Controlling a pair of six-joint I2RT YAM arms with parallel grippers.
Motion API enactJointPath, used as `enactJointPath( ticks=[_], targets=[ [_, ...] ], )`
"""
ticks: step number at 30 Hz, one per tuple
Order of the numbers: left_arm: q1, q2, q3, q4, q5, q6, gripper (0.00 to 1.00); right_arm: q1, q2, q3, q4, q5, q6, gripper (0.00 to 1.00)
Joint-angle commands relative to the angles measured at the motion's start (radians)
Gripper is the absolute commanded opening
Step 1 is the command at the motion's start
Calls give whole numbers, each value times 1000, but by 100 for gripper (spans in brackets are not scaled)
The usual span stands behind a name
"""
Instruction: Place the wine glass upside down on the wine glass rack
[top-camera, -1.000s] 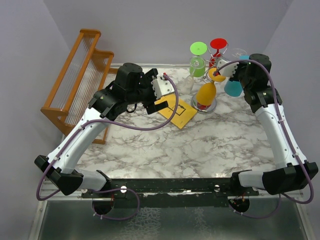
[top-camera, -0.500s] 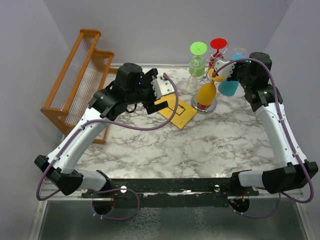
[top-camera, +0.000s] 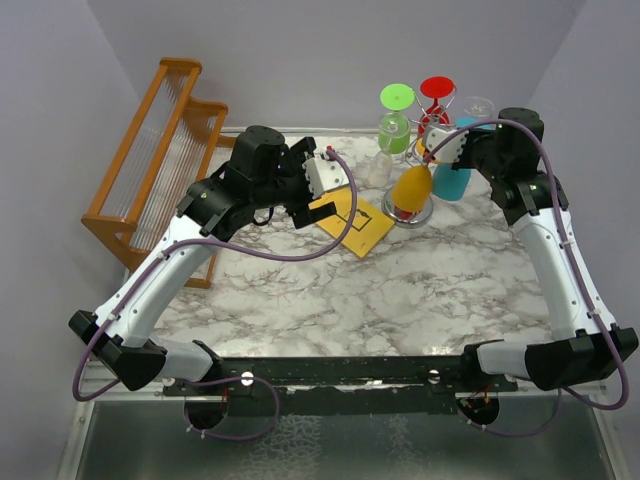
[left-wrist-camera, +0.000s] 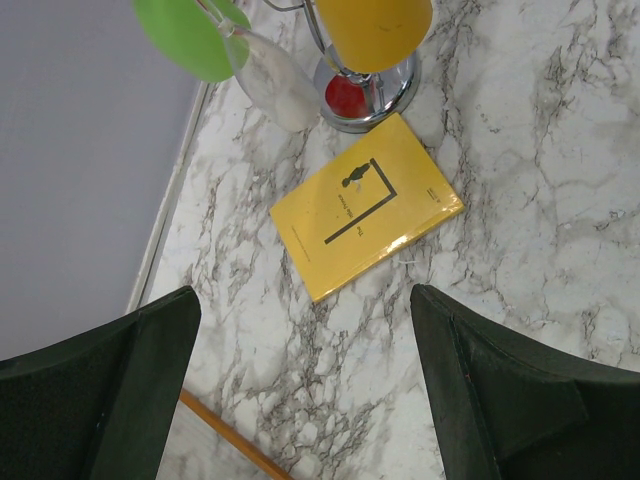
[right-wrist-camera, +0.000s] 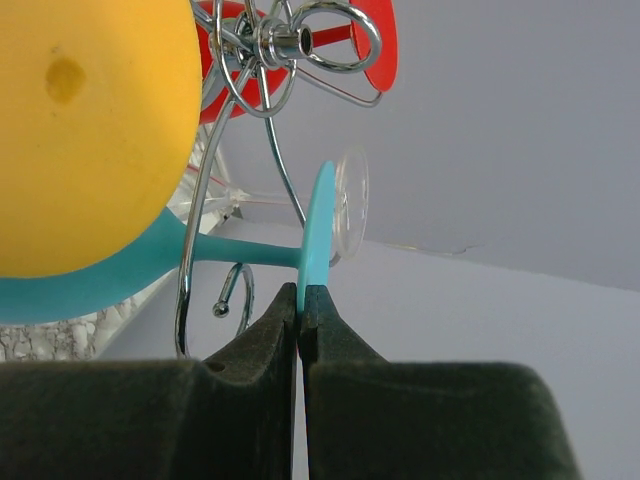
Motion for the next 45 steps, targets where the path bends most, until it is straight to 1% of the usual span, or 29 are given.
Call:
enactJointPath(
  ticks=[1, 23, 37, 41, 45],
  targets=[
    [-5, -28, 8, 9, 6, 7, 89, 5, -47, 38, -36, -41, 6, 1],
    [-3, -41, -15, 7, 4, 16, 89, 5, -107, 10, -111, -7, 3, 1],
    [-5, -45, -24, 4, 5, 19, 89, 5, -127, -77, -47, 159, -27, 1],
    [-4, -45, -27, 3, 5, 20, 89, 5, -122, -91, -42, 168, -32, 1],
    [-5, -46, -27, 1, 5, 22, 89, 5, -117, -98, -42, 163, -29, 4]
  ],
)
